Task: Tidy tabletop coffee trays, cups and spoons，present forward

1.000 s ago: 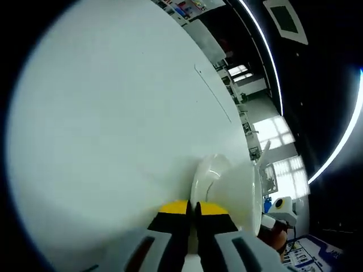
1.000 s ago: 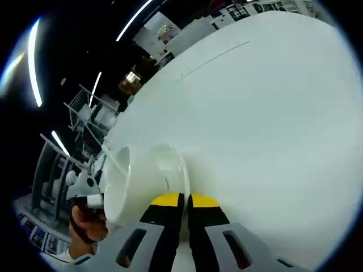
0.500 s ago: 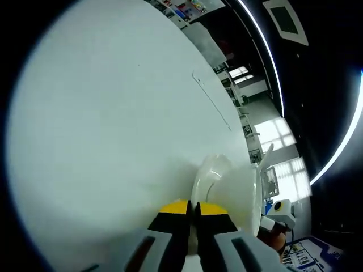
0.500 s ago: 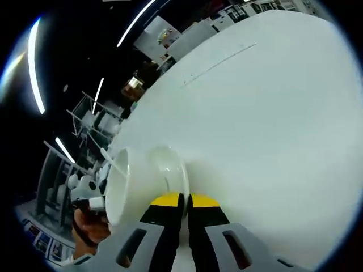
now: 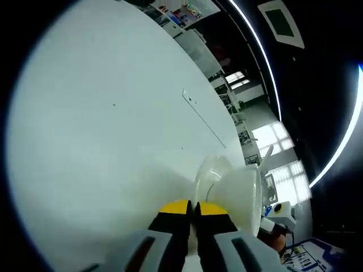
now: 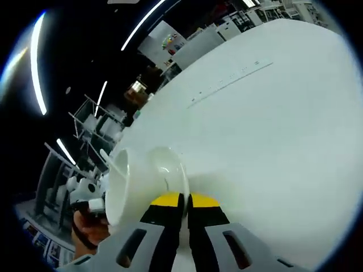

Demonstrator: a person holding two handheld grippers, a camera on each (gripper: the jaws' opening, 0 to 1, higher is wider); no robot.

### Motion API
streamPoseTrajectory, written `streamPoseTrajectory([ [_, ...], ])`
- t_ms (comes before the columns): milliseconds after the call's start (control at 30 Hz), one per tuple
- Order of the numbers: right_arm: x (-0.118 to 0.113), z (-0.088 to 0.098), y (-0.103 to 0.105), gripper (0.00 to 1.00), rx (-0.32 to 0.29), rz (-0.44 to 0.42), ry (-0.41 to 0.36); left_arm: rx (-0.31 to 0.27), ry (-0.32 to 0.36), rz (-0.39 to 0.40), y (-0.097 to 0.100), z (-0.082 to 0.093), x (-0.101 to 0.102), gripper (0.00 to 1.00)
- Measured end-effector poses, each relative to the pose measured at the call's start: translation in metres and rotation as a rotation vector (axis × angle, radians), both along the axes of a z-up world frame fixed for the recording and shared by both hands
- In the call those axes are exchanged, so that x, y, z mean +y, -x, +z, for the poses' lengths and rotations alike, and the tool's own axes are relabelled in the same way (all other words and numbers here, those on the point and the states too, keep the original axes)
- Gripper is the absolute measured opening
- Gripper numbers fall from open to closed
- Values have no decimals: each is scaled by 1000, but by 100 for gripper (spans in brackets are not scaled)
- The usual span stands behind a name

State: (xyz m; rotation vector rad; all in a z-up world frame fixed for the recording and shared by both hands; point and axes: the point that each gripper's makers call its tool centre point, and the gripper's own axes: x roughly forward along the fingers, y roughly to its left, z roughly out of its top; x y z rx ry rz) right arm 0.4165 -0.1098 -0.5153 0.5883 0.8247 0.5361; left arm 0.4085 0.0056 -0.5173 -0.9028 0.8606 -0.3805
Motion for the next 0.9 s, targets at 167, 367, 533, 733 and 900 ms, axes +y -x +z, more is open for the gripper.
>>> streamPoseTrajectory([
  [167,1,3,-21,5,-10,-6,16,-5,2,22,-19,2,2,5],
  [367,2,4,-40,5,-6,-11,11,-2,9,40,-39,1,3,5],
  [533,3,4,-54,5,-12,-32,-10,-22,21,59,-57,-2,5,5],
  [733,5,-9,-62,4,13,-51,-39,-3,18,75,-62,-11,5,5],
  [900,4,-18,-65,5,18,-75,-8,17,15,89,-66,-21,5,5],
])
